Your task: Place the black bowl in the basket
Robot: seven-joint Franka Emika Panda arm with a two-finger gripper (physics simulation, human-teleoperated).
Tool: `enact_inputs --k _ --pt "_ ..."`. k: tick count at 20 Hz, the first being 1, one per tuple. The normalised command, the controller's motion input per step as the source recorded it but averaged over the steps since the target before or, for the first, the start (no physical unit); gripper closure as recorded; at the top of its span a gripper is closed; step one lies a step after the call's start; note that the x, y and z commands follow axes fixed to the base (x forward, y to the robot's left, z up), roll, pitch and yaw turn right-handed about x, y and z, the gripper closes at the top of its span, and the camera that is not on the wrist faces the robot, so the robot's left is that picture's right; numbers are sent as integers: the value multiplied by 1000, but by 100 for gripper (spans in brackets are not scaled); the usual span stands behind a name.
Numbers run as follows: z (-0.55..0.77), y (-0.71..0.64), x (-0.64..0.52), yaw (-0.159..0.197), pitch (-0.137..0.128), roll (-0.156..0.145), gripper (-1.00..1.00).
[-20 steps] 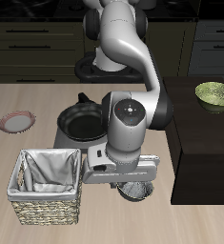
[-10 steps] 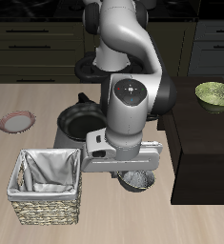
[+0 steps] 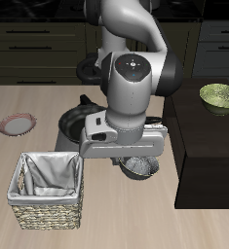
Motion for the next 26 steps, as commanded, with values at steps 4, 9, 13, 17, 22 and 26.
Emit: enact_inputs --k 4,9,13,17,22,26 --pt "488 -126 -160 20 -73 -7 100" --pt "530 -178 -147 13 -76 -12 100" --pt "457 -150 -118 -2 -58 -8 100" --pt "349 -126 -47 -10 -43 -13 100" --pt "251 -153 -53 5 -34 -14 100" --pt "170 -355 98 3 -33 -55 100"
